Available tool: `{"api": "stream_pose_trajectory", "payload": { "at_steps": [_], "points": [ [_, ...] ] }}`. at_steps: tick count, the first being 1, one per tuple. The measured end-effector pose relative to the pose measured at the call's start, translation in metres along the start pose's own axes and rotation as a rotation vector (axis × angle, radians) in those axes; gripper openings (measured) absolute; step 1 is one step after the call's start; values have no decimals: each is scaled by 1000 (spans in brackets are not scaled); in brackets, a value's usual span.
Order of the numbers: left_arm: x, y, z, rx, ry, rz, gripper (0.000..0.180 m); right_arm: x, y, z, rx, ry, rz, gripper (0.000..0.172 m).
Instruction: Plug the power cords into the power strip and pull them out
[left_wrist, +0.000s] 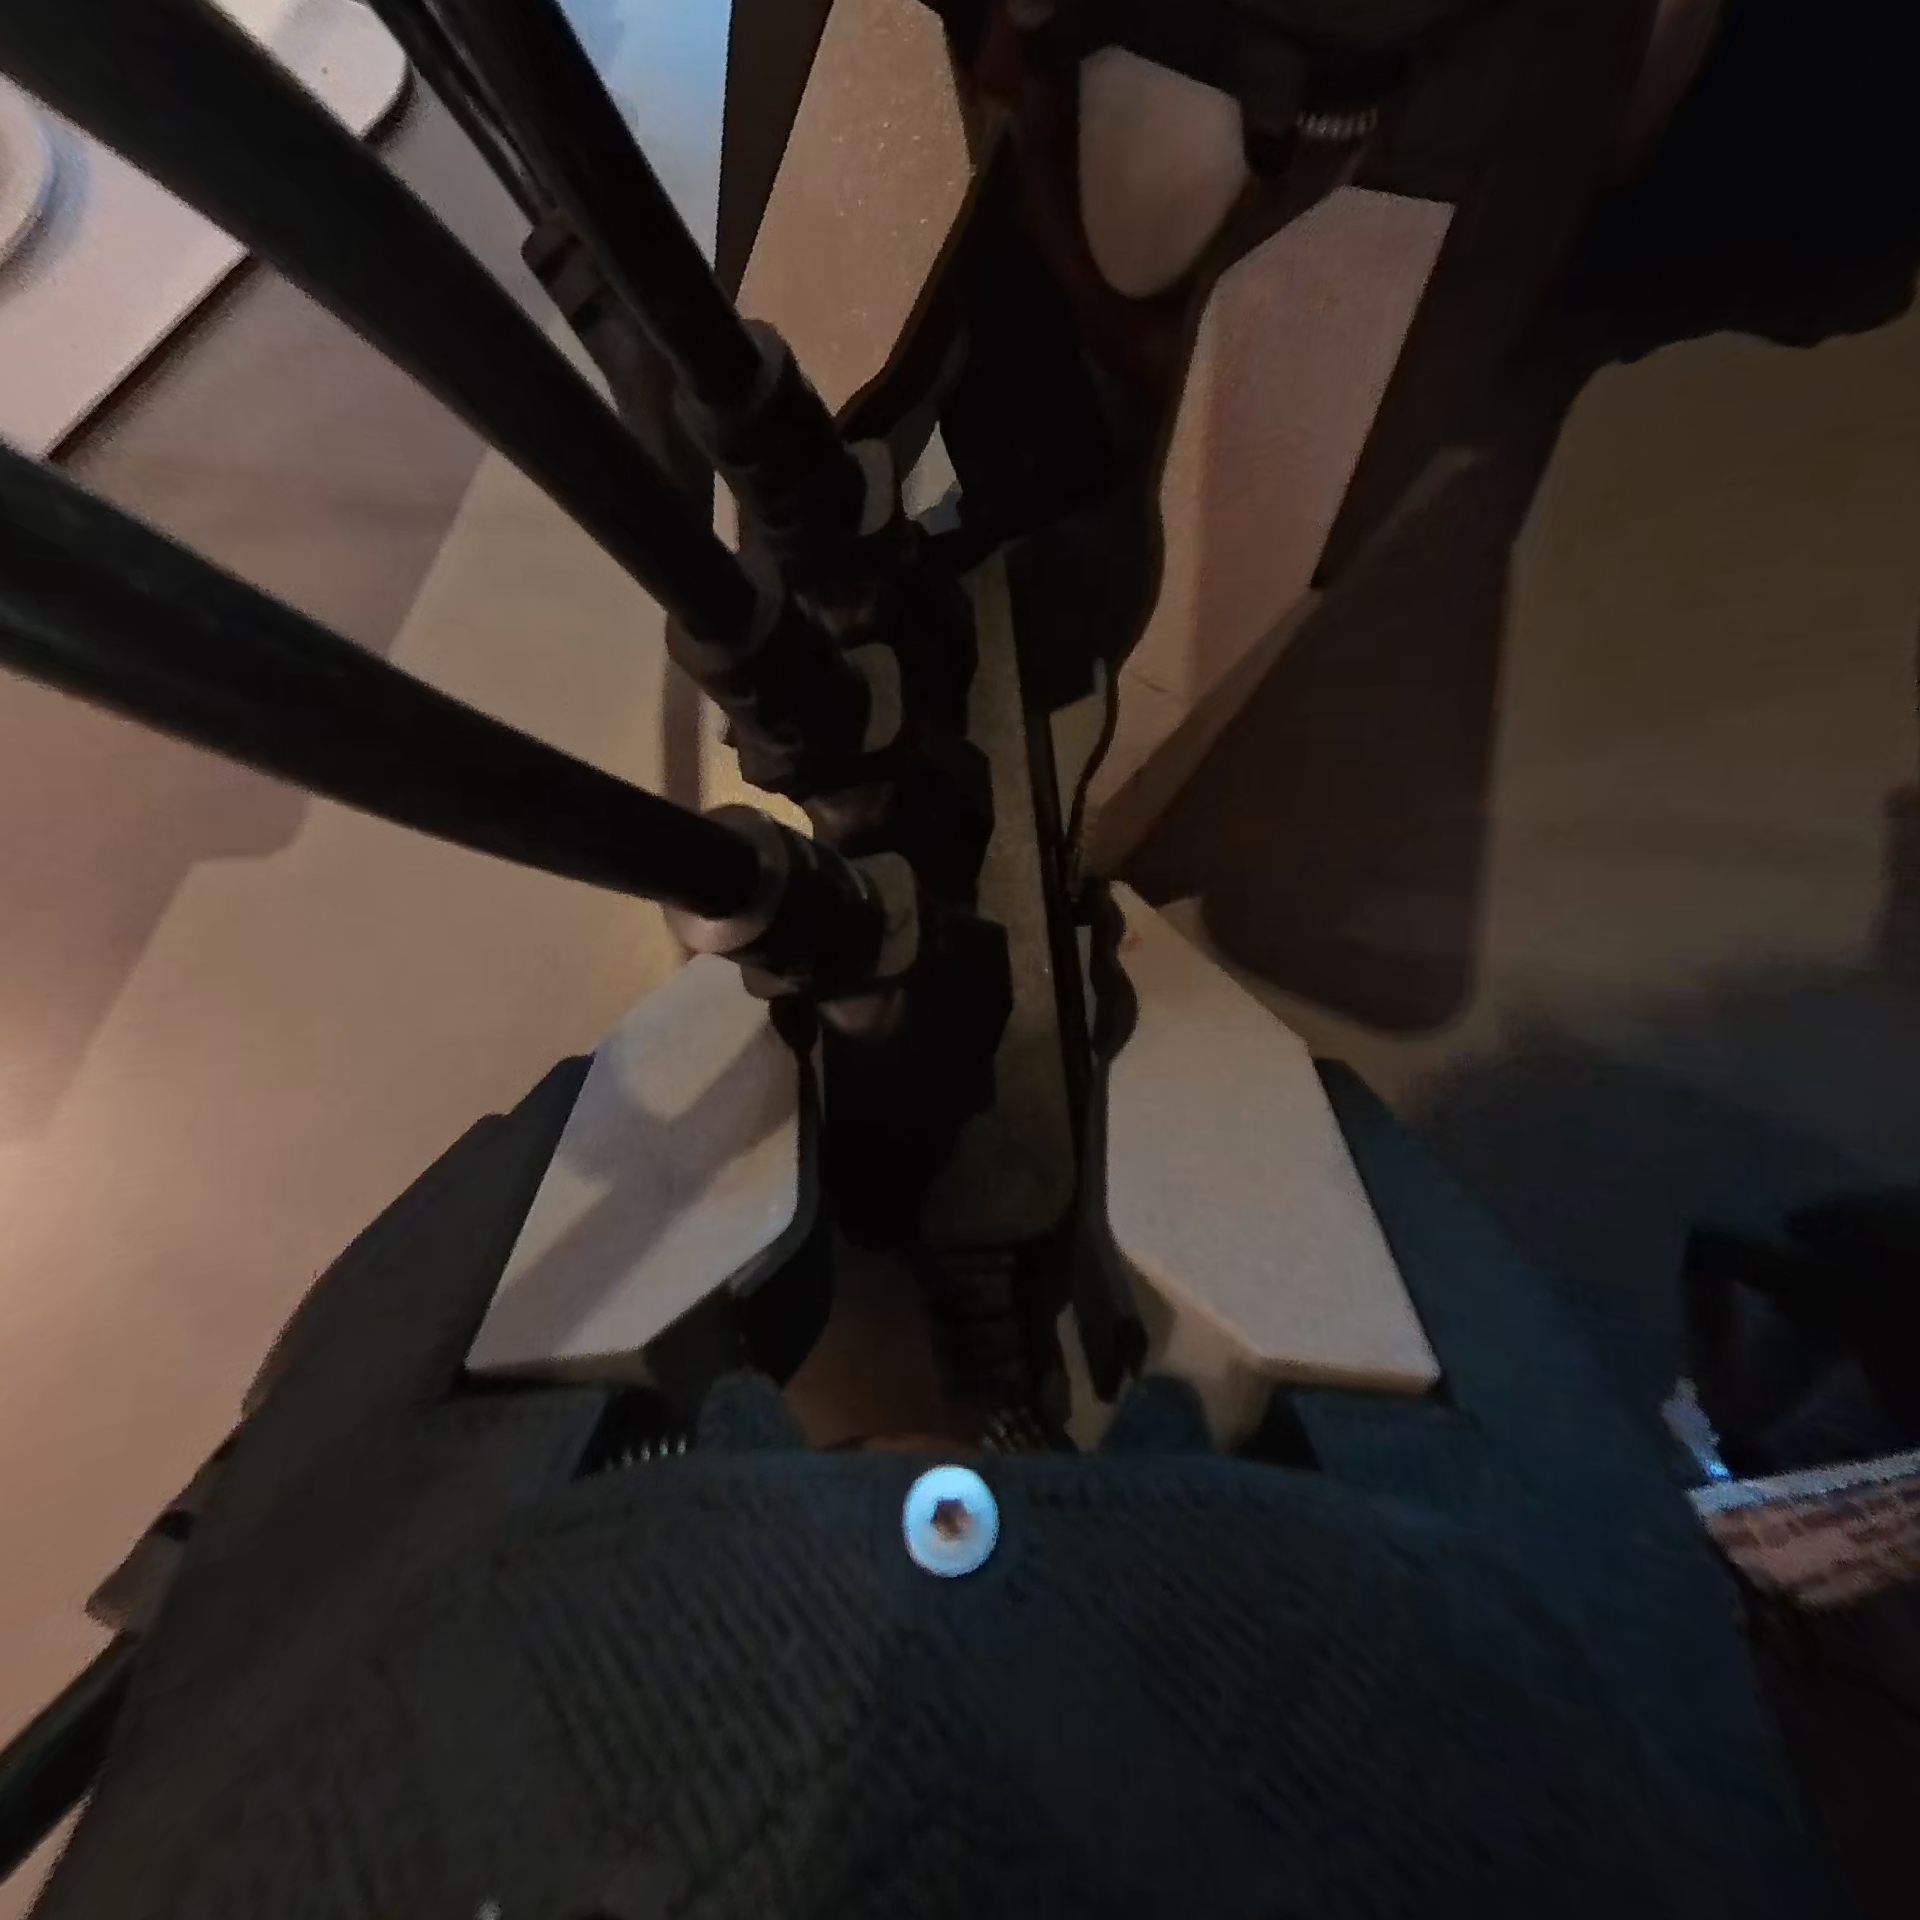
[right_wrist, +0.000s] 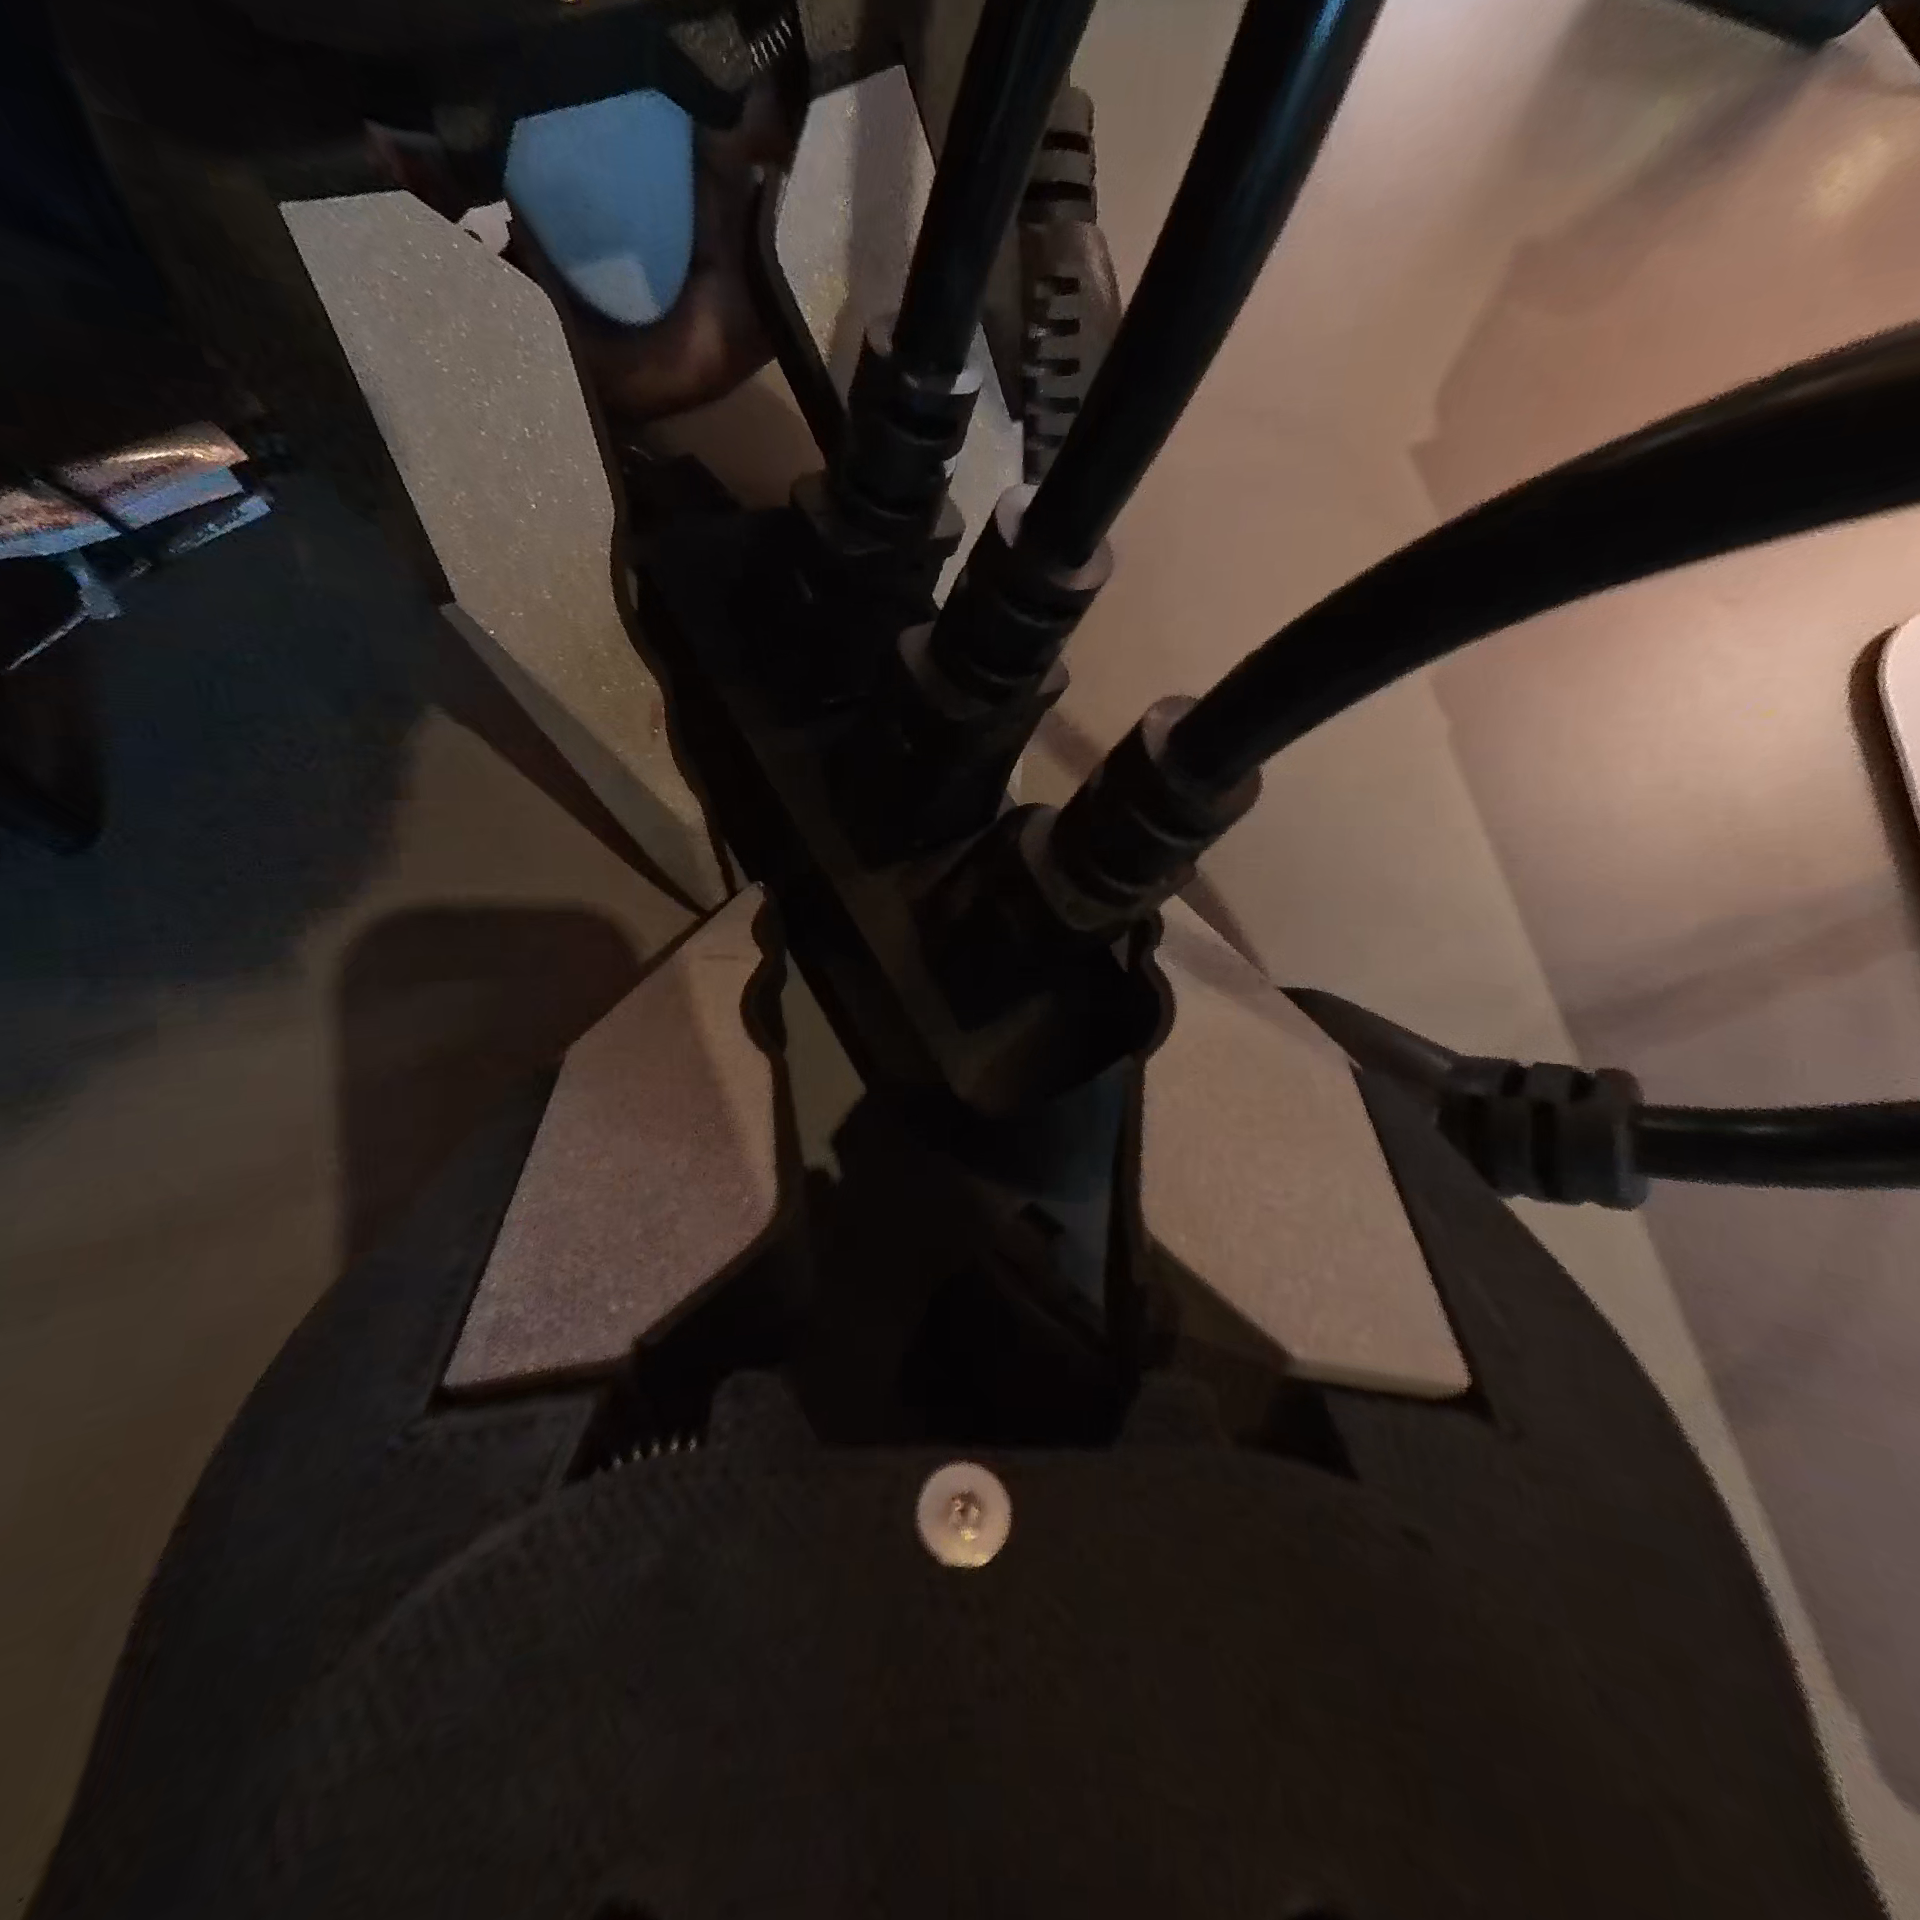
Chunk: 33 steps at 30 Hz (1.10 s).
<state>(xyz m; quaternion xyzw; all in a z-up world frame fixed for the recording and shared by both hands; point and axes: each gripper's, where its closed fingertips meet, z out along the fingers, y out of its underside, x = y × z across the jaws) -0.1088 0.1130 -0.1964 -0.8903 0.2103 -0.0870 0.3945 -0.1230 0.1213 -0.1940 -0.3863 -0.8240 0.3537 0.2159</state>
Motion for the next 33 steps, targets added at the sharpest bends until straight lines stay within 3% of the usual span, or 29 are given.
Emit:
{"api": "stream_pose_trajectory", "payload": {
  "at_steps": [9, 17, 25, 33],
  "points": [
    [3, -1, 1, -3, -61, -52, 53, -2, 1, -4, 2, 57, -7, 64],
    [3, -2, 2, -4, -12, -45, 53, -1, 2, -3, -3, 41, 15, 65],
    [6, -4, -3, 18, -168, 75, 52, -4, -2, -8, 27, 124, -68, 65],
    [10, -7, -8, 62, -68, 4, 46, -7, -9, -15, 95, 98, -113, 64]
  ]
}}
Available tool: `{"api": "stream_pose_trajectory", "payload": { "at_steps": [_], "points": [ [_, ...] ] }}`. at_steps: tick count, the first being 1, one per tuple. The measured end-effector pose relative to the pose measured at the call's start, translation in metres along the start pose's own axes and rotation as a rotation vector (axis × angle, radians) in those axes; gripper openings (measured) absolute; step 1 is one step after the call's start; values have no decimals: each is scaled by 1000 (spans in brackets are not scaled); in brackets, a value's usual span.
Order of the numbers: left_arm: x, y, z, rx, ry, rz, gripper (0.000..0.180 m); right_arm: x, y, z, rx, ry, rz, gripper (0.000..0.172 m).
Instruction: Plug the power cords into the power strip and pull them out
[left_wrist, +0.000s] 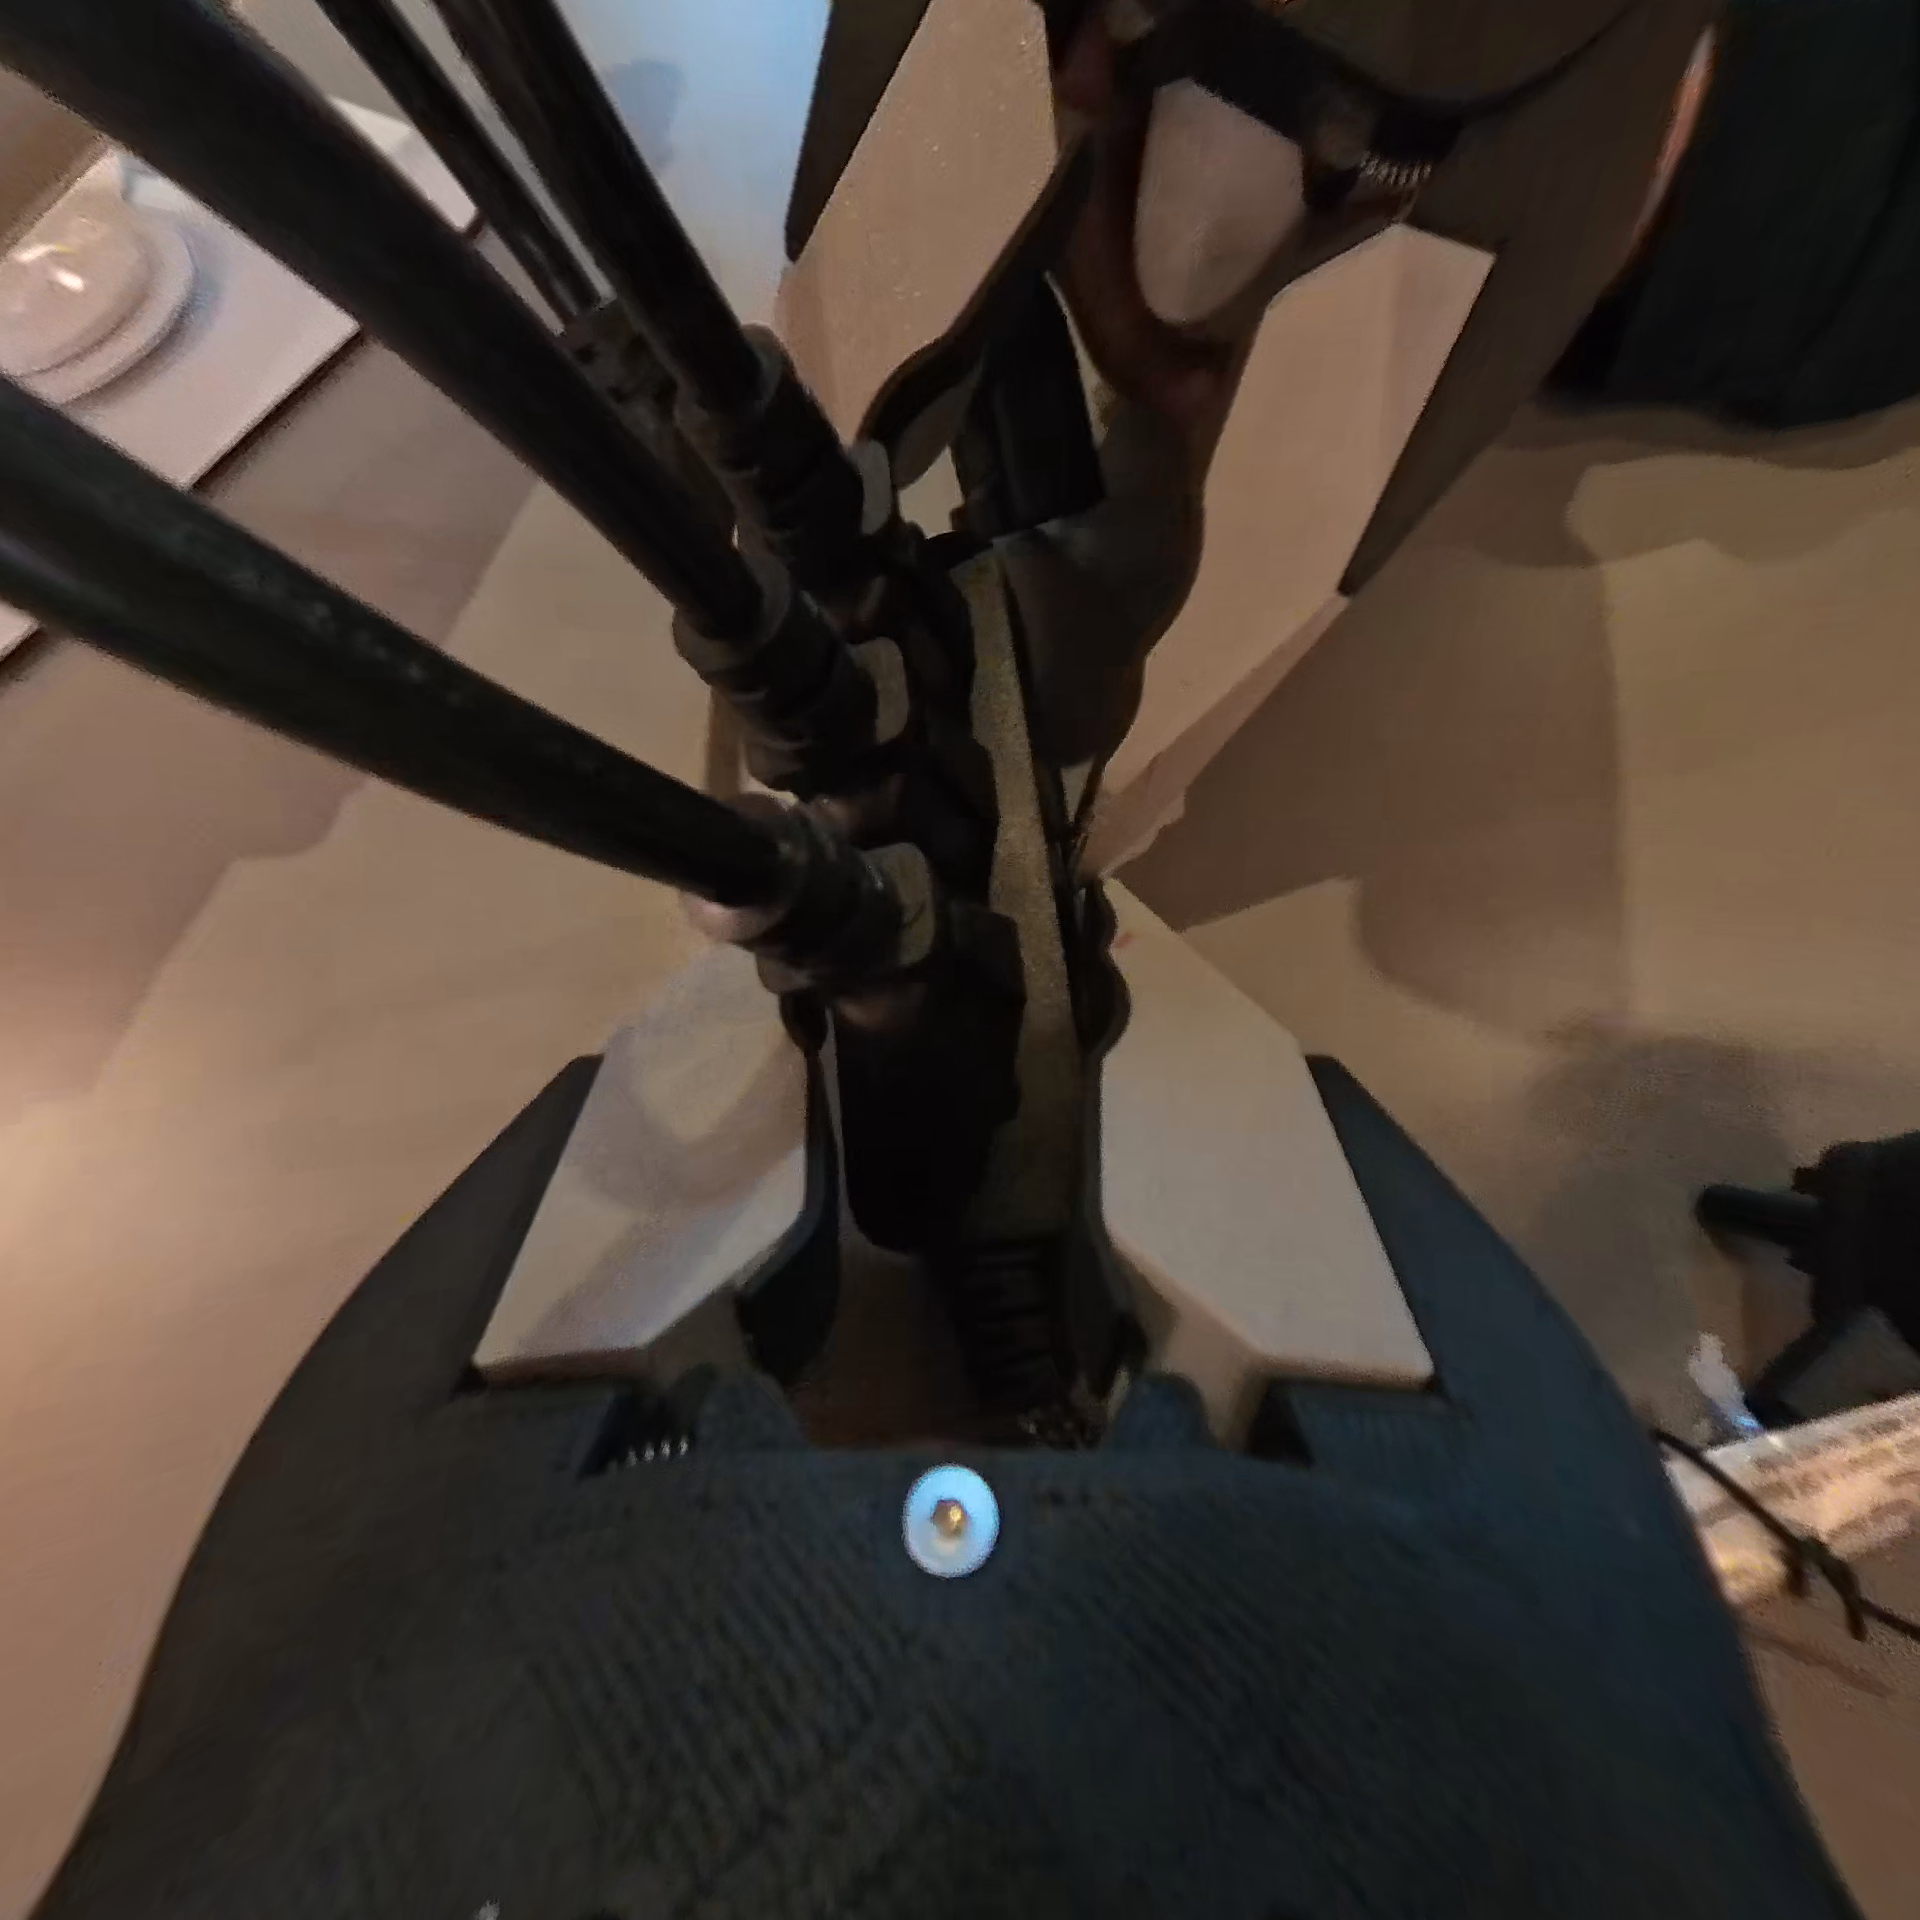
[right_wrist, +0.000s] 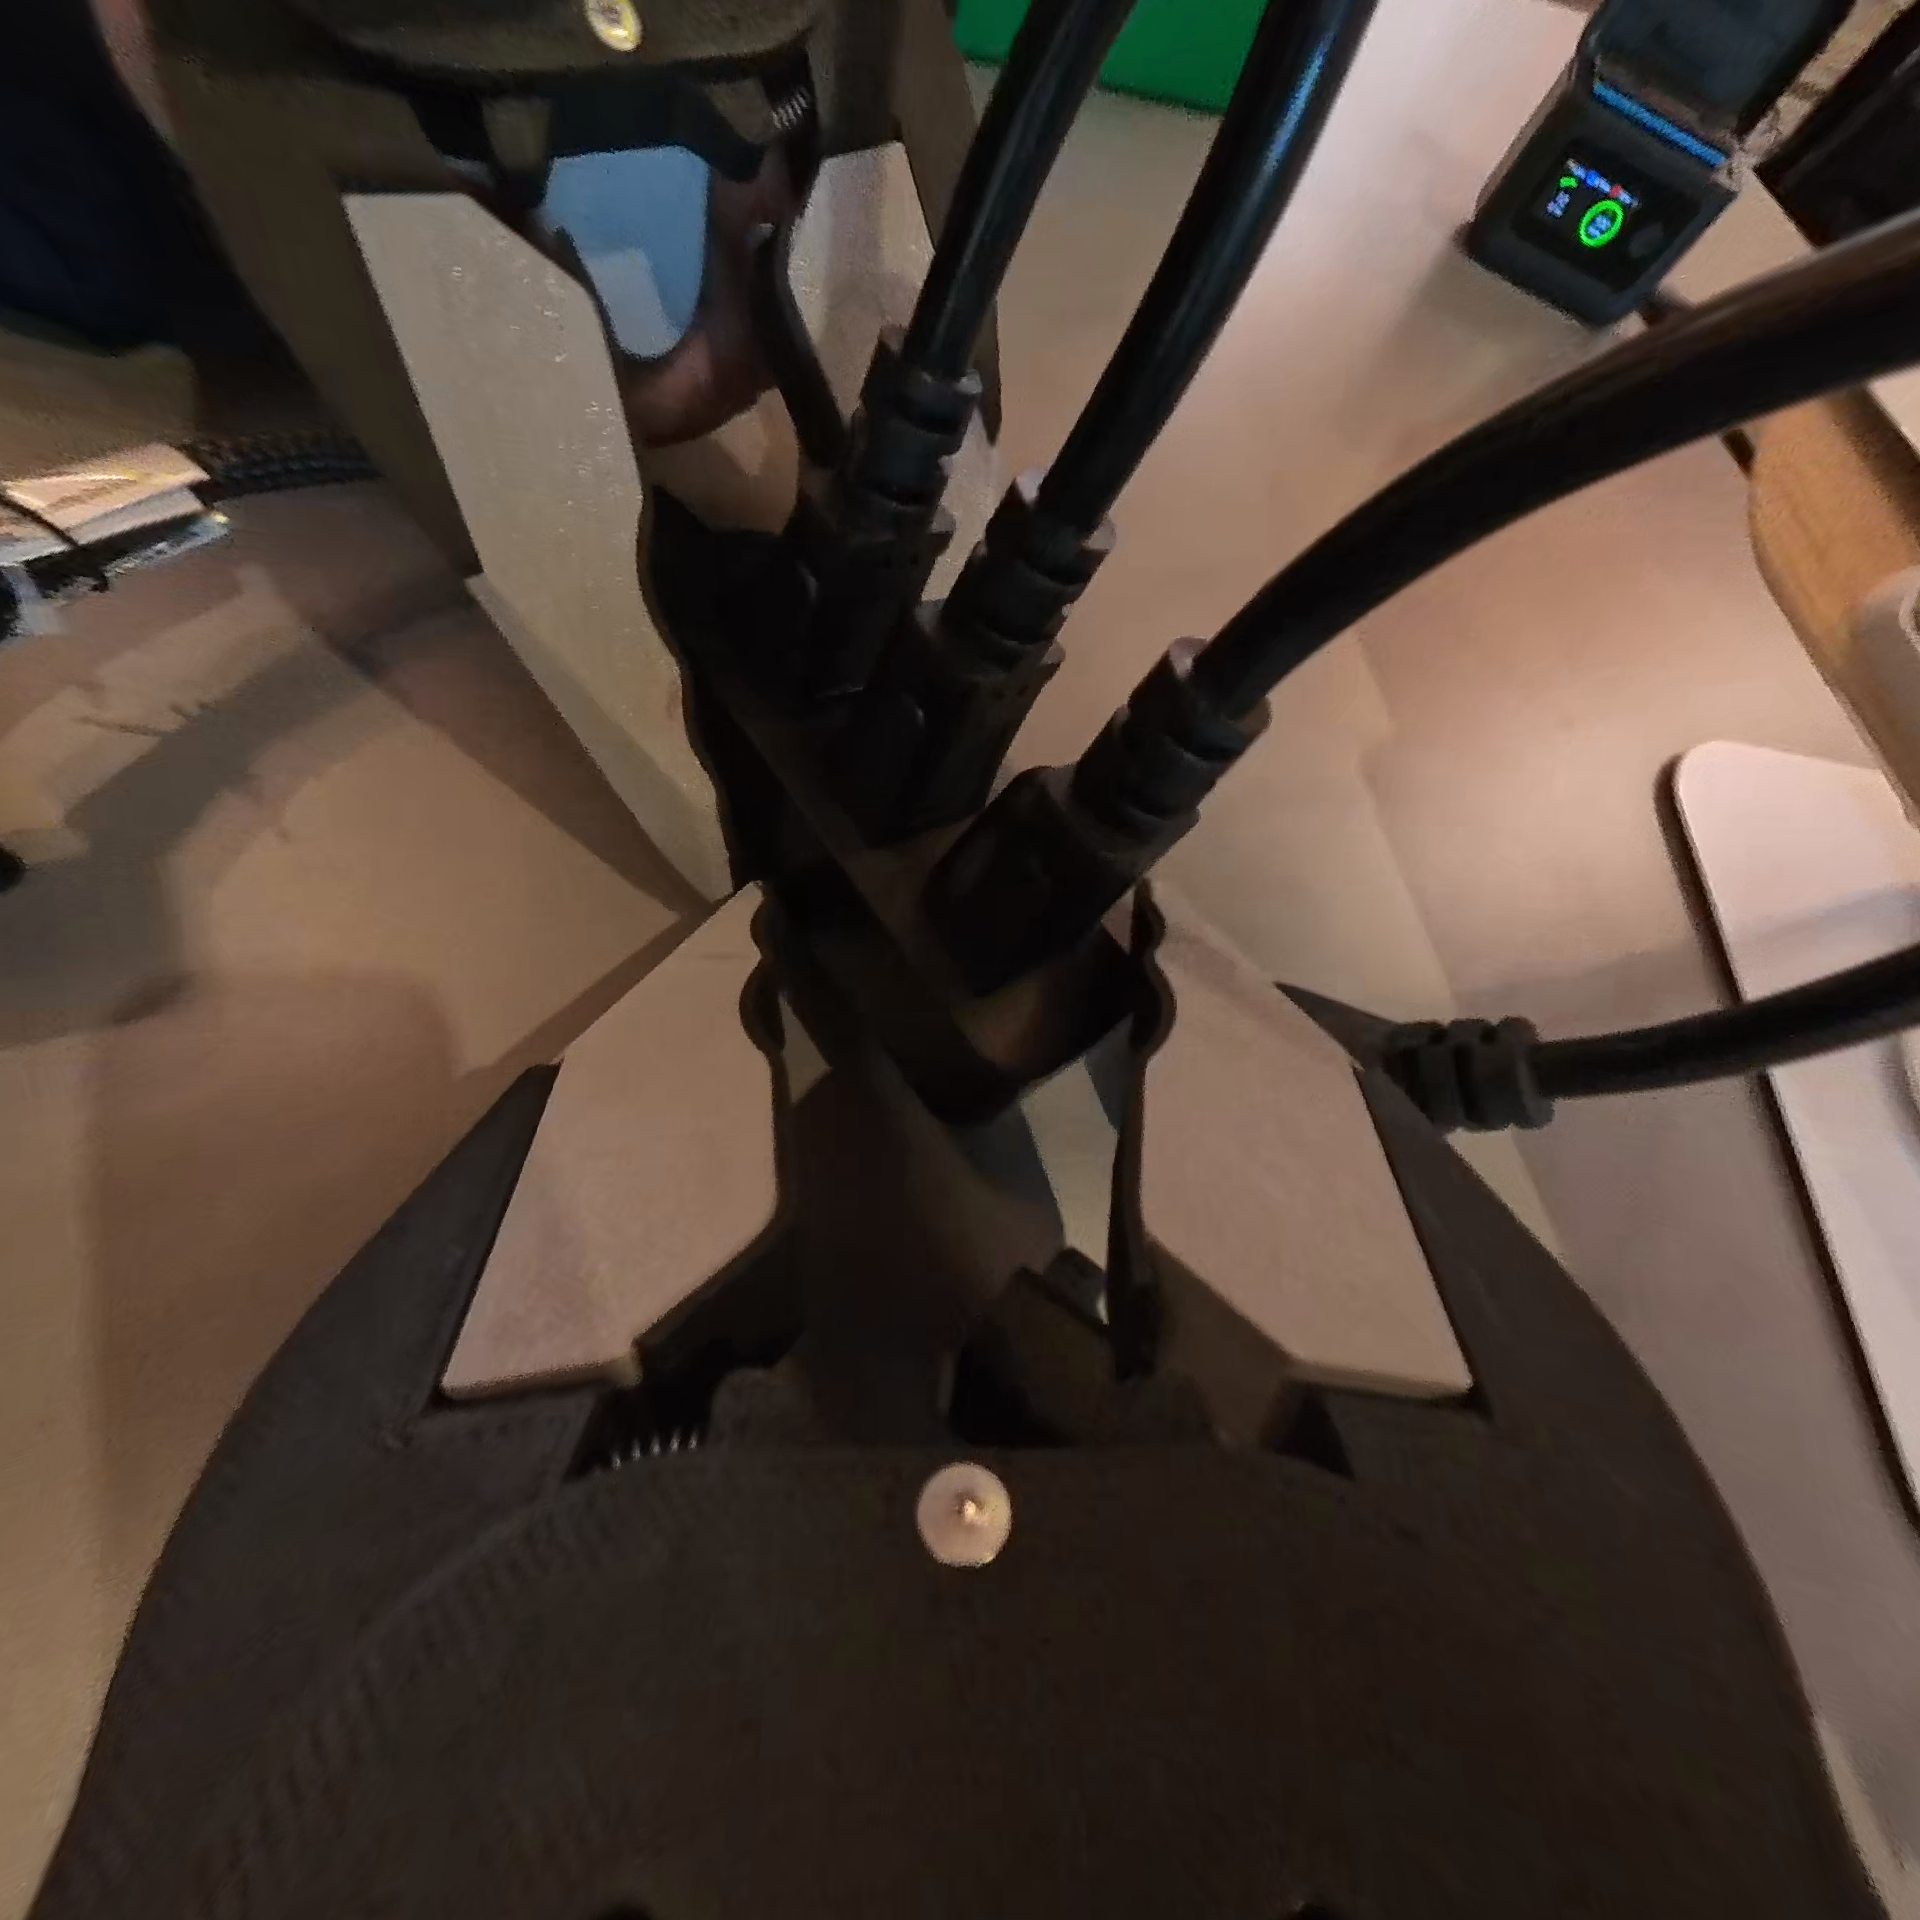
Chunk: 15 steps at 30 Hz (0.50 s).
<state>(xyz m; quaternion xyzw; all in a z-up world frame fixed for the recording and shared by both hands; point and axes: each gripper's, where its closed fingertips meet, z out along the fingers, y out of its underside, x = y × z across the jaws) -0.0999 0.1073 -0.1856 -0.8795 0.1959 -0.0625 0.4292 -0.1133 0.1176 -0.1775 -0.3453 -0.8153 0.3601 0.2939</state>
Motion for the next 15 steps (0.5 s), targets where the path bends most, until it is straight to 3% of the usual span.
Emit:
{"api": "stream_pose_trajectory", "payload": {
  "at_steps": [4, 8, 12, 15],
  "points": [
    [-5, 14, -3, -61, -4, 20, 45, -1, -9, -3, 60, -41, -34, 50],
    [-7, 22, -11, -63, 37, 4, 45, 11, -21, -15, 181, -90, 64, 41],
    [-3, 20, -10, -55, 36, 64, 45, 3, -23, -14, 177, -197, 146, 60],
    [3, 16, -8, -46, 26, 115, 45, -7, -23, -11, 150, -222, 121, 50]
  ]
}}
